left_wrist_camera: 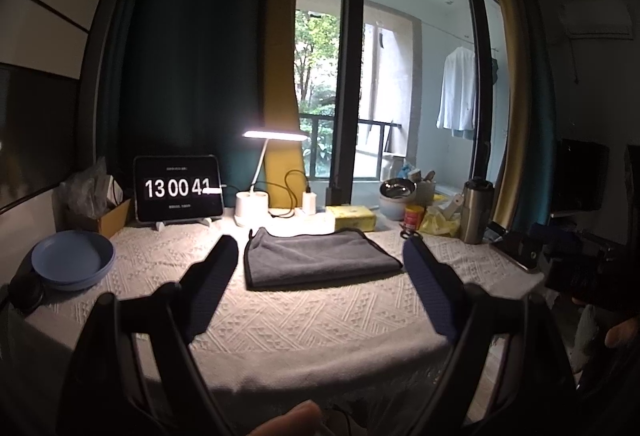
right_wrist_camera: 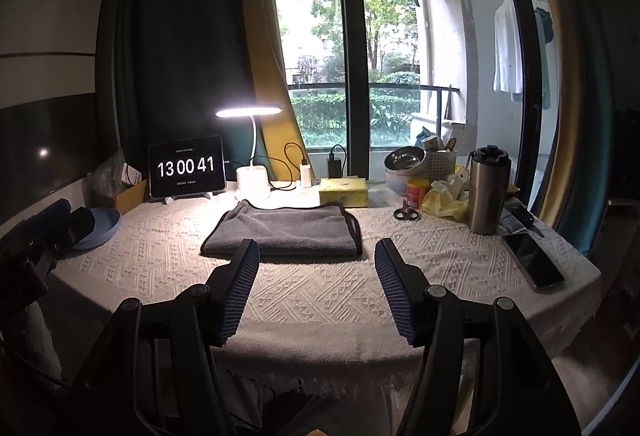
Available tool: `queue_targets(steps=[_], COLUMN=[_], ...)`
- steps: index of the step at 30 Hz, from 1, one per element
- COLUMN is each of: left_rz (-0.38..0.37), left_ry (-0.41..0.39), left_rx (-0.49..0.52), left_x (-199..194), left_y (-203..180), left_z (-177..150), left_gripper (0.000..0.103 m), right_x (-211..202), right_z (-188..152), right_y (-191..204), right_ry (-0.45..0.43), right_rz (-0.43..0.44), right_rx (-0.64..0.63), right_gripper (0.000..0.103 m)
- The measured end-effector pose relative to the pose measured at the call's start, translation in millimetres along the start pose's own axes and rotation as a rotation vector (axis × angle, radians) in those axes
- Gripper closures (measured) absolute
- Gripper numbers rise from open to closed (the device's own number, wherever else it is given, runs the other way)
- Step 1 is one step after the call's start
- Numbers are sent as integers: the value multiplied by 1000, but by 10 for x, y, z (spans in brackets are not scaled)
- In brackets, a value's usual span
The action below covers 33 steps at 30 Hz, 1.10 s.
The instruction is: Fold towel
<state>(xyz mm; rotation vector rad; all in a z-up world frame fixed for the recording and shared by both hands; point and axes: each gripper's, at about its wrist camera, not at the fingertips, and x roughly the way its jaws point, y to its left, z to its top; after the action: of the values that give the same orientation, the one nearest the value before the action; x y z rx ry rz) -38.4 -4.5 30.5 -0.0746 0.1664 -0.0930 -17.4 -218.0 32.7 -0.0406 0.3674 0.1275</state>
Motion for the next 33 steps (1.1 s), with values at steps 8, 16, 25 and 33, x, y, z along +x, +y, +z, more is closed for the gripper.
queue_targets(steps=[8,16,25,33], left_rz=[7,21,52,45], left_ry=[18,17,18,18], left_rx=[-11,-15,-31,-30], left_x=[23,24,19,21], left_y=[26,16,42,41], left_z=[-8,-16,-35,-34], left_gripper=[18,18,18,18], right_x=[19,49,74,114], right_z=[-21,-39,-47,-70], right_y=[4,17,49,66], right_ry=[7,14,21,34], right_rz=[2,9,19,23], right_rx=[-3,-6,-9,-10], right_gripper=[39,39,39,39])
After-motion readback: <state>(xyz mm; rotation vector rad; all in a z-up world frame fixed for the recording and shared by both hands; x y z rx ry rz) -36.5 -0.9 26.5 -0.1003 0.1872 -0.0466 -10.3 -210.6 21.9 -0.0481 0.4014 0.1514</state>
